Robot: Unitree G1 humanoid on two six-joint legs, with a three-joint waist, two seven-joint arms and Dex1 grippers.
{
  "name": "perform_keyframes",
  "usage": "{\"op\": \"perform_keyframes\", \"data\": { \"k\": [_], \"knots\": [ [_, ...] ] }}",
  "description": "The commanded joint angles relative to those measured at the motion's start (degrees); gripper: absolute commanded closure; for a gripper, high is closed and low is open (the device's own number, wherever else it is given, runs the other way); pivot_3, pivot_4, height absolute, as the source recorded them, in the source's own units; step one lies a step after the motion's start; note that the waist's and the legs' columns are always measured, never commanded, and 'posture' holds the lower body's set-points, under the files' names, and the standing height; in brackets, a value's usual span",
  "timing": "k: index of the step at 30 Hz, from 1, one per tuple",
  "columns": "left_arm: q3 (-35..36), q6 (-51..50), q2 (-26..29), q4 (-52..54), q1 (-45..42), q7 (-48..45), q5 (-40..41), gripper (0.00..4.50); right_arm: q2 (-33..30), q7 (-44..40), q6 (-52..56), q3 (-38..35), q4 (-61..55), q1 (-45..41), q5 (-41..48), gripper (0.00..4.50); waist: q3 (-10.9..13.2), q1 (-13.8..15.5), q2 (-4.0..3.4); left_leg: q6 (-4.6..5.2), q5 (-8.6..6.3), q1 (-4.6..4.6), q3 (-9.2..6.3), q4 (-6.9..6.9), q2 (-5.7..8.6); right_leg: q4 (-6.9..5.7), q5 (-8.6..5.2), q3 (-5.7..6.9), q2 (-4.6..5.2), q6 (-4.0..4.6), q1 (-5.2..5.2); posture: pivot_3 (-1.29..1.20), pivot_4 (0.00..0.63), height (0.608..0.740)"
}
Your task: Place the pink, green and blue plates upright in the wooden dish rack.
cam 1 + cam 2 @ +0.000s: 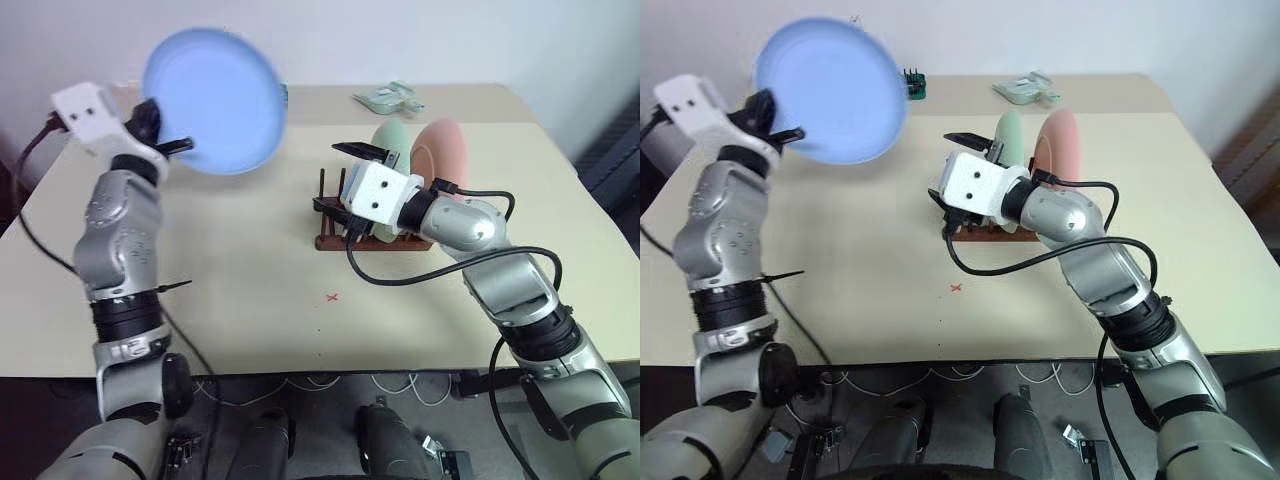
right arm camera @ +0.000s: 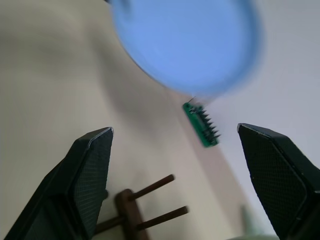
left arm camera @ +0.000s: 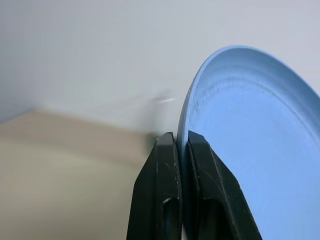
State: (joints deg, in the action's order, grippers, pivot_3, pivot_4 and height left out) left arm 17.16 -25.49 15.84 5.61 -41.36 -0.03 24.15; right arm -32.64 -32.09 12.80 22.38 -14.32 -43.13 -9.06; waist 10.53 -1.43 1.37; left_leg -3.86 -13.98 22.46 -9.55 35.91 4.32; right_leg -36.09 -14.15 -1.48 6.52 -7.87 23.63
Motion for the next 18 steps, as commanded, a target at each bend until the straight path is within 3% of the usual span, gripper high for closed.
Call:
{"op": "perform_keyframes", "data": {
  "k": [1,12,15,18],
  "knots": [
    [-5.0,-0.01,-0.59,8.55,0.33,-0.4,-2.1,4.48,0.99,2.54,-7.4,1.41,2.37,-2.64,-7.39,0.41,0.0,0.01,0.0,0.0,0.0,0.0,0.0,0.0,0.0,-0.01,0.0,0.0,-0.01,0.0,0.0,0.0,0.15,0.74],
    [-7.38,-7.22,-6.92,17.05,1.23,1.27,2.72,4.48,3.72,5.1,-17.21,2.74,12.68,-4.79,-18.47,0.41,0.01,0.4,0.0,-0.03,0.02,0.01,-0.02,0.05,0.02,0.04,0.0,0.0,-0.02,0.01,-0.06,0.0,0.15,0.74],
    [-6.52,-7.52,-6.56,17.13,1.37,0.74,2.97,4.5,4.12,5.56,-18.89,2.42,13.68,-5.03,-19.96,1.23,0.01,0.35,0.0,-0.03,0.02,0.0,-0.02,0.04,0.01,0.03,0.0,0.0,-0.03,0.01,-0.06,0.0,0.15,0.74],
    [-5.53,-7.52,-6.18,16.32,1.76,1.19,2.69,4.5,4.51,6.43,-19.97,1.84,14.14,-5.08,-21.2,2.62,0.01,0.44,0.0,-0.04,0.03,0.01,-0.02,0.04,0.01,0.03,0.0,0.0,-0.03,0.01,-0.06,0.0,0.15,0.74]
  ]
}}
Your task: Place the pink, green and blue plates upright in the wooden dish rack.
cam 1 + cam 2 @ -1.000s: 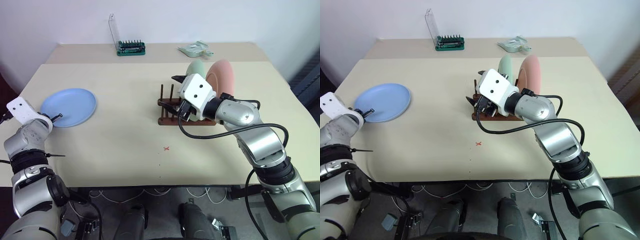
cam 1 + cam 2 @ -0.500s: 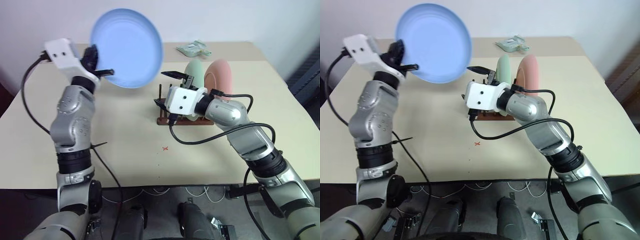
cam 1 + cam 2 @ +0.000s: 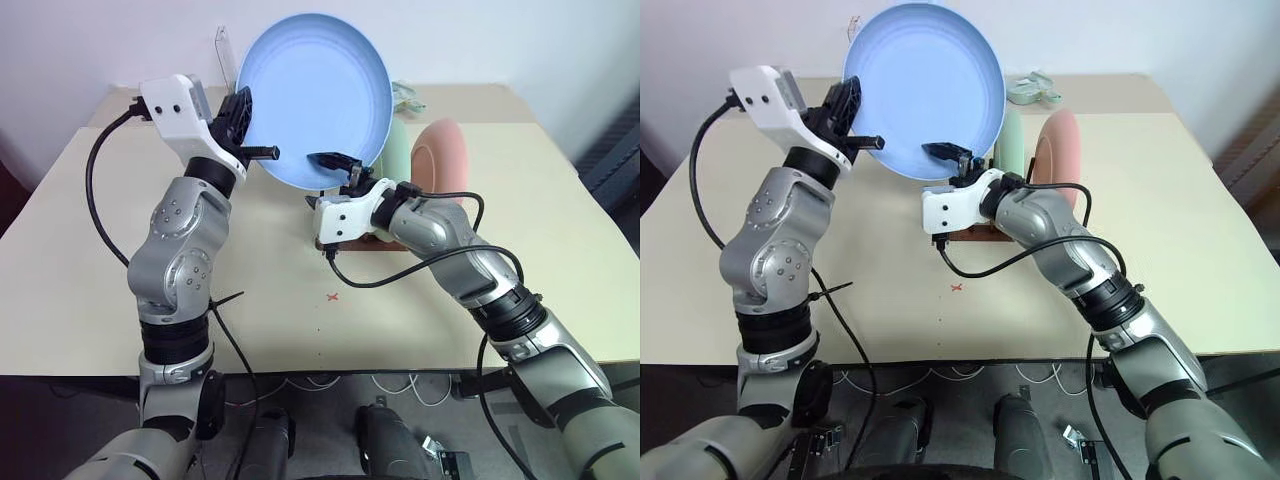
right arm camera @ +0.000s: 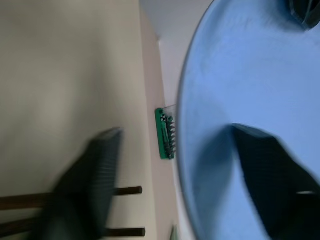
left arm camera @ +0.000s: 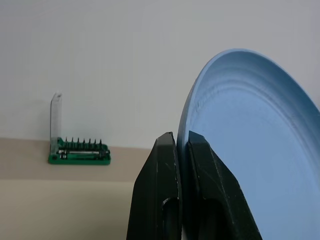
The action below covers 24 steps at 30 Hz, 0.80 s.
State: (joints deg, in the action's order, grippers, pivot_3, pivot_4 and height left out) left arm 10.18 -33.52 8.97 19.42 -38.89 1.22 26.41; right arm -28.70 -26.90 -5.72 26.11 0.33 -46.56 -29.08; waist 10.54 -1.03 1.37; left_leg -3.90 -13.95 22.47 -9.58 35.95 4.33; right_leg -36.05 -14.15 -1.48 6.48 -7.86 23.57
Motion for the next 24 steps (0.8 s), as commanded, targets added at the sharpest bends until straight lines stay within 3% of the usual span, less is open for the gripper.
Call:
{"op": "perform_keyframes", "data": {
  "k": [1,4,7,10,15,17,22,24],
  "knots": [
    [1.84,0.64,0.6,2.24,-0.65,0.0,0.67,4.5,0.71,1.21,-1.63,-1.98,-0.42,-1.64,-1.38,3.17,0.0,0.06,0.0,0.0,0.0,0.0,0.0,0.0,0.0,0.0,0.0,0.0,0.0,0.0,0.0,0.0,0.15,0.74],
    [2.67,0.78,0.23,1.68,-0.7,-0.04,1.46,4.5,1.12,1.15,-2.12,-2.28,-0.38,-1.5,-1.81,4.46,0.0,0.05,0.0,0.0,0.0,0.0,0.0,0.0,0.0,0.01,0.0,0.0,0.0,0.0,-0.01,0.0,0.15,0.74],
    [2.91,0.91,0.44,1.15,-0.48,-0.43,1.33,4.5,1.47,0.89,-2.37,-2.54,-0.85,-1.09,-2.15,4.46,0.0,0.12,0.0,0.0,0.0,0.0,0.0,0.01,0.01,0.01,0.0,0.0,0.0,0.0,-0.02,0.0,0.15,0.74],
    [4.27,1.49,0.33,0.21,-0.62,-0.06,1.55,3.53,1.73,0.71,-2.47,-2.48,-1.57,-0.37,-2.5,4.5,0.0,0.09,0.0,-0.01,0.0,0.0,-0.01,0.01,0.01,0.02,0.0,0.0,0.0,0.0,-0.02,0.0,0.15,0.74],
    [12.43,9.13,-0.61,-3.16,-4.47,4.46,2.61,1.17,2.61,0.4,-2.25,-2.84,-2.19,0.1,-1.69,4.5,0.0,-0.08,0.01,-0.01,0.0,-0.01,-0.01,0.0,0.0,0.0,0.0,0.0,0.0,0.01,0.0,0.0,0.15,0.74],
    [15.62,13.07,1.42,-5.87,-6.12,6.52,0.48,0.17,3.19,0.23,-2.22,-3.19,-2.29,0.2,-0.85,4.5,0.0,-0.11,0.01,-0.02,0.01,0.0,0.0,-0.01,-0.03,0.01,0.01,0.0,-0.02,0.02,0.01,0.0,0.15,0.74],
    [18.59,16.65,9.07,-14.27,-4.49,5.36,-3.38,0.08,7.58,-0.52,-0.24,-5.59,-3.43,0.21,4.8,4.5,0.0,-0.05,0.01,-0.04,0.02,-0.03,0.0,-0.02,-0.02,0.01,0.01,0.0,-0.02,0.02,0.0,0.0,0.15,0.74],
    [17.18,15.59,13.17,-17.38,1.09,0.73,-5.2,0.08,13.29,-1.24,5.74,-9.58,-6.15,0.62,13.94,4.5,-0.01,-0.23,-0.01,-0.04,0.02,-0.03,-0.01,-0.02,-0.02,0.01,0.01,0.01,-0.03,0.02,-0.02,0.0,0.15,0.74]
  ]
}}
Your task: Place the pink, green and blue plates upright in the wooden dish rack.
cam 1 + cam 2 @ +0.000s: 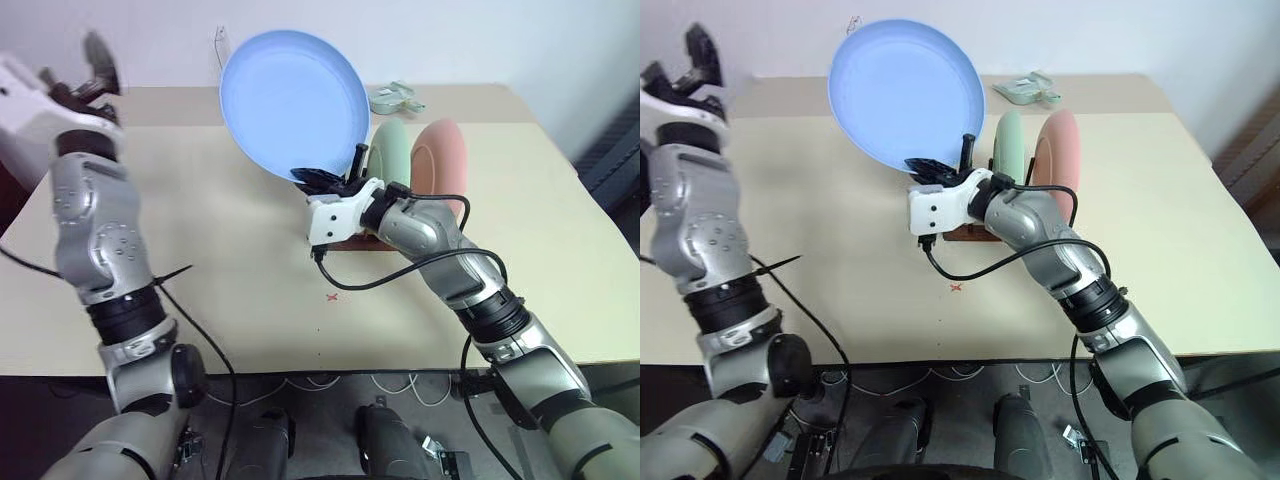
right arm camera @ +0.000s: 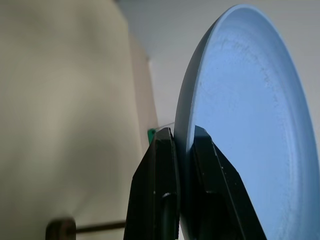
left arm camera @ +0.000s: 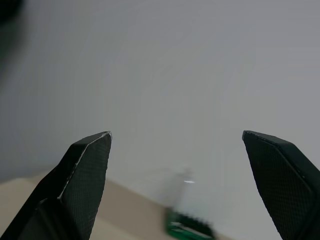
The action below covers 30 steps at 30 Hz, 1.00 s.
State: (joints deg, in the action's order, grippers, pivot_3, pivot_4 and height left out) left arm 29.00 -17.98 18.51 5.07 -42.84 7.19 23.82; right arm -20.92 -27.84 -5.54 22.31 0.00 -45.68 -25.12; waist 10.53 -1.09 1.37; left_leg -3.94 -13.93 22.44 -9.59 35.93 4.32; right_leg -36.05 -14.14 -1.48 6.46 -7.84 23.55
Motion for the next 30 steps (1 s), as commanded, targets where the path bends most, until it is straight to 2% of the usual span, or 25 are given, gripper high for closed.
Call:
{"op": "perform_keyframes", "data": {
  "k": [1,3,7,10,13,21,30],
  "knots": [
    [-2.5,-0.14,5.1,-3.92,7.39,-7.27,-3.18,0.08,7.41,-0.63,8.04,-7.34,-6.87,-0.15,12.92,4.5,-0.01,-0.4,-0.06,0.0,0.0,-0.01,0.0,-0.03,0.0,-0.01,0.0,-0.01,0.0,0.0,0.02,0.0,0.15,0.74],
    [-5.67,-1.32,7.96,-5.15,11.08,-10.54,-5.15,0.08,9.15,-1.81,10.93,-9.27,-8.87,0.12,16.55,4.5,-0.01,-0.22,-0.05,0.0,0.0,-0.01,-0.01,-0.05,-0.01,-0.07,0.0,-0.01,-0.01,0.01,0.06,0.0,0.15,0.74],
    [-10.7,-1.37,7.7,-1.76,17.98,-20.03,-2.56,0.08,13.23,-3.11,23.7,-14.72,-16.16,1.13,29.48,4.5,0.0,0.48,-0.05,0.24,-0.13,0.03,-0.13,0.01,0.02,-0.02,0.02,0.01,-0.01,0.04,-0.01,0.0,0.15,0.74],
    [-18.57,0.4,7.96,3.69,24.33,-29.76,-2.71,0.08,15.81,-0.68,36.52,-21.24,-22.37,2.39,40.66,4.5,0.01,0.28,-0.1,0.25,-0.14,0.03,-0.15,-0.04,-0.02,-0.03,0.02,0.01,0.0,0.06,0.01,0.0,0.15,0.74],
    [-22.01,0.2,7.41,7.36,27.57,-34.42,-1.49,0.08,18.19,3.76,44.64,-26.07,-25.84,2.89,47.97,4.5,0.02,0.05,-0.13,0.25,-0.14,0.02,-0.12,-0.08,-0.04,-0.06,0.05,0.0,0.0,0.12,0.09,0.0,0.15,0.74],
    [-23.91,-0.37,4.92,9.04,28.51,-35.22,-2.05,0.08,26.12,15.64,59.24,-29.43,-31.04,7.85,60.4,4.5,-0.07,-0.28,-0.4,0.09,-0.03,-0.02,-0.02,-0.6,-0.19,-0.16,0.13,-0.03,-0.08,0.26,0.47,0.0,0.15,0.74],
    [-22.85,-0.55,5.21,9.1,28.42,-35.23,-2.08,0.08,26.09,21.4,61.63,-30.69,-29.11,7.41,64.68,4.5,-0.07,-0.19,-0.41,0.06,0.0,-0.01,0.01,-0.61,-0.17,-0.14,0.15,-0.03,-0.08,0.27,0.48,0.0,0.15,0.74]
  ]
}}
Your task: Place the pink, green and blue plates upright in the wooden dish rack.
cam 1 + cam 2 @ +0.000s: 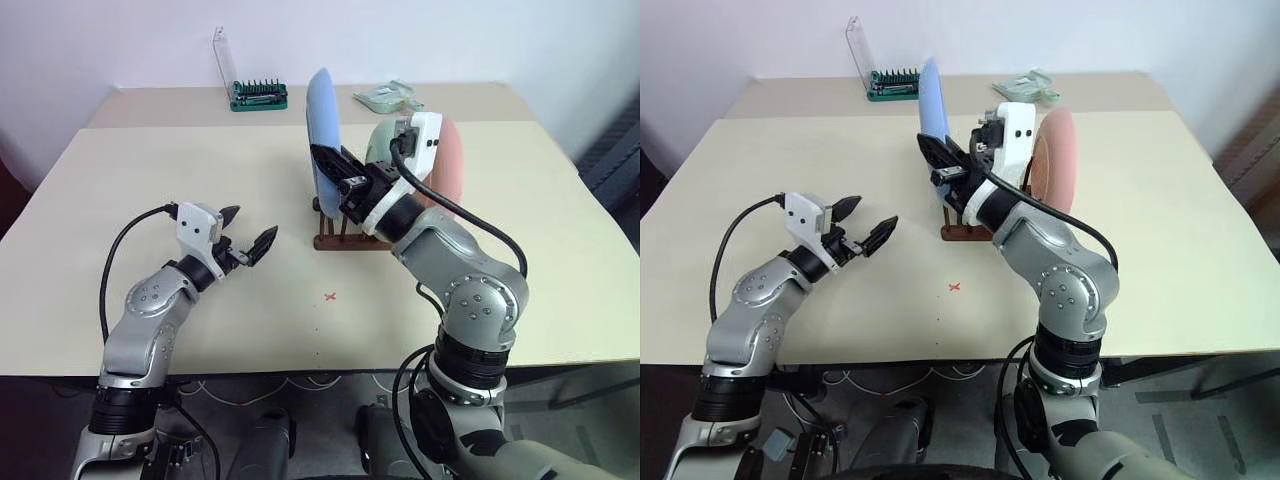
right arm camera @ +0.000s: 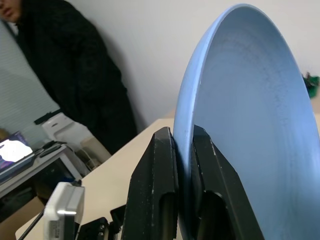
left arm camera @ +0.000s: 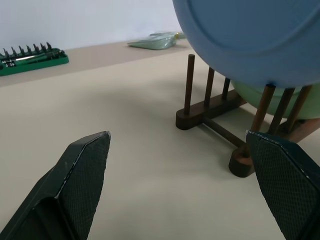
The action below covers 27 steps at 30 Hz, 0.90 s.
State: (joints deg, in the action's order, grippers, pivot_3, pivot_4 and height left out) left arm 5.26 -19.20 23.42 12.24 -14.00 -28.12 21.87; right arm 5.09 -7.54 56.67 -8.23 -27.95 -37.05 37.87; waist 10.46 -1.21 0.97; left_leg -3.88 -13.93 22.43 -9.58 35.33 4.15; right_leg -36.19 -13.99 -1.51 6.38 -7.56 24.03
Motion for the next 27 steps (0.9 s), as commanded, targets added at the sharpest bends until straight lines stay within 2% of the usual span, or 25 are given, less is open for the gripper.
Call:
{"op": "perform_keyframes", "data": {
  "k": [1,9,20,26,27],
  "knots": [
    [0.88,0.67,0.3,2.01,-0.34,0.11,-0.2,0.08,-0.08,1.36,-0.76,-0.17,-1.01,-1.35,1.9,4.5,0.0,-0.09,-0.01,0.0,0.0,0.0,0.0,-0.01,0.0,-0.01,0.0,0.0,0.0,0.0,0.01,0.0,0.15,0.74],
    [0.72,1.01,-0.1,2.47,-0.02,-0.24,0.26,0.08,0.05,5.76,-0.86,-3.06,2.45,-2.17,3.97,4.5,0.0,0.01,0.0,0.0,0.0,0.0,0.0,-0.02,-0.01,-0.01,0.0,0.0,-0.02,0.0,0.02,0.0,0.15,0.74],
    [-0.25,-0.28,3.42,4.58,2.84,-9.1,2.52,0.08,-0.72,10.72,0.52,-6.55,7.72,-5.49,9.24,4.5,0.02,-0.03,-0.04,0.0,0.0,0.0,0.01,-0.04,-0.02,0.0,0.0,0.0,-0.02,0.0,0.02,0.0,0.15,0.74],
    [-0.78,-0.68,4.47,4.85,4.04,-10.34,1.74,0.08,-1.33,12.38,1.59,-6.42,8.45,-5.52,10.7,4.5,0.04,-0.03,-0.06,0.0,0.0,0.0,0.0,-0.05,-0.02,0.0,0.0,0.0,-0.02,0.01,0.02,0.0,0.15,0.74],
    [-0.81,-0.7,4.29,4.92,4.1,-10.24,1.75,0.02,-1.39,12.5,1.64,-6.41,8.45,-5.53,10.98,4.13,0.04,-0.02,-0.06,0.0,0.0,0.0,0.01,-0.05,-0.02,0.0,0.0,0.0,-0.02,0.01,0.02,0.0,0.15,0.74]
  ]
}}
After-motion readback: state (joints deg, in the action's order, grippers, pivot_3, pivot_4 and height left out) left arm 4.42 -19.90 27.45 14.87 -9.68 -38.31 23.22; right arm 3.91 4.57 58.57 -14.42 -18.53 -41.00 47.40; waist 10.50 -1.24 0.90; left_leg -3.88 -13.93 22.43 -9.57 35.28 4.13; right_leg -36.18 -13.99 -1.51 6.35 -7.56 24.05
